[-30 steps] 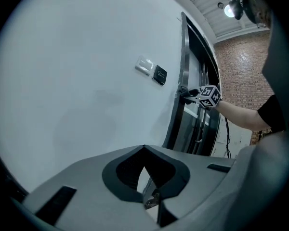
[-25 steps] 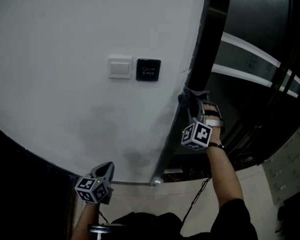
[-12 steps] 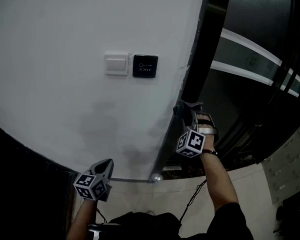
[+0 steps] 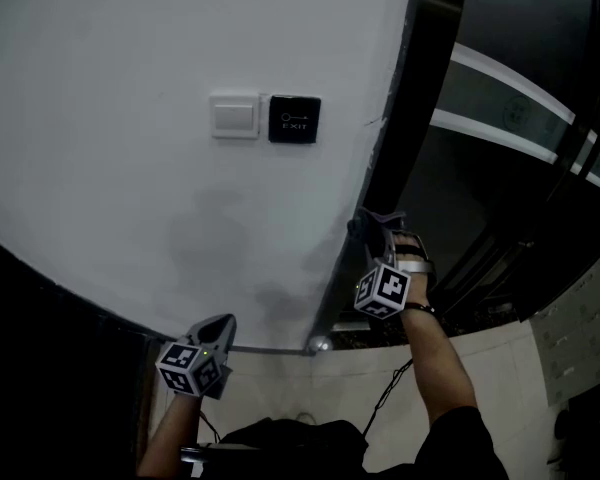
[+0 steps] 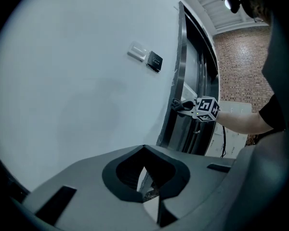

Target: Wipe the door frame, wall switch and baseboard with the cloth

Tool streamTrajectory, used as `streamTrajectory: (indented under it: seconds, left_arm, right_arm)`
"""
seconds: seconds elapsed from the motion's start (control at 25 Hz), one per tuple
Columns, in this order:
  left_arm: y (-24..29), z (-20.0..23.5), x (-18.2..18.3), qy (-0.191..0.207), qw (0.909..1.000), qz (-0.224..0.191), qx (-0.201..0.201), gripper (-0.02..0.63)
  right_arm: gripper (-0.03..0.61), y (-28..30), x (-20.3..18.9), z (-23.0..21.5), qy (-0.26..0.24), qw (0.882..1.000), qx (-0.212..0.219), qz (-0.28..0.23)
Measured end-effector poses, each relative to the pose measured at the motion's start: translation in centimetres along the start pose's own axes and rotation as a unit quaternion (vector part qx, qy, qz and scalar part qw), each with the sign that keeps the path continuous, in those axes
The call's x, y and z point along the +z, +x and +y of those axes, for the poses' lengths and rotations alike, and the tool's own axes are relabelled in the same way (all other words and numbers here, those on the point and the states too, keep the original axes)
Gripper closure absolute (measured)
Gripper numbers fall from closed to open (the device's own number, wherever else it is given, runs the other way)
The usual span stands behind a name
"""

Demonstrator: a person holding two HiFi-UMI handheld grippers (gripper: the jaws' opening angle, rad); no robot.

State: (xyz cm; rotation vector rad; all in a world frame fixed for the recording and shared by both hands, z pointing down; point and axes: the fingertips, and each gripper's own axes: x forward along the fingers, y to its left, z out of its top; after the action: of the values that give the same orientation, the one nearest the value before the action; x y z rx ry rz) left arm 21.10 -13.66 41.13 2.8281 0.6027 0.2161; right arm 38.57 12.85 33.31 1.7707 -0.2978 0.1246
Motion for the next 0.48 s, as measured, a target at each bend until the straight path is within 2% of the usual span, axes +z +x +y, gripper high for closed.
streamTrajectory:
  seconds: [0.2,0.48]
  left_arm:
    - [0.1,0.6,-0.5,0.003,0.9999,0.011,0.01,0.612]
    - [0.1,1.6,-1.3,-0.003,0.9996,0.019,0.021,0.612]
  right_arm:
    - [0.485,0.7,-0.4,2.7,-0.003,0.999,0.035,0.014]
    - [0.485,1.2,-0.8,4.5,0.003,0.999,0.047,0.014]
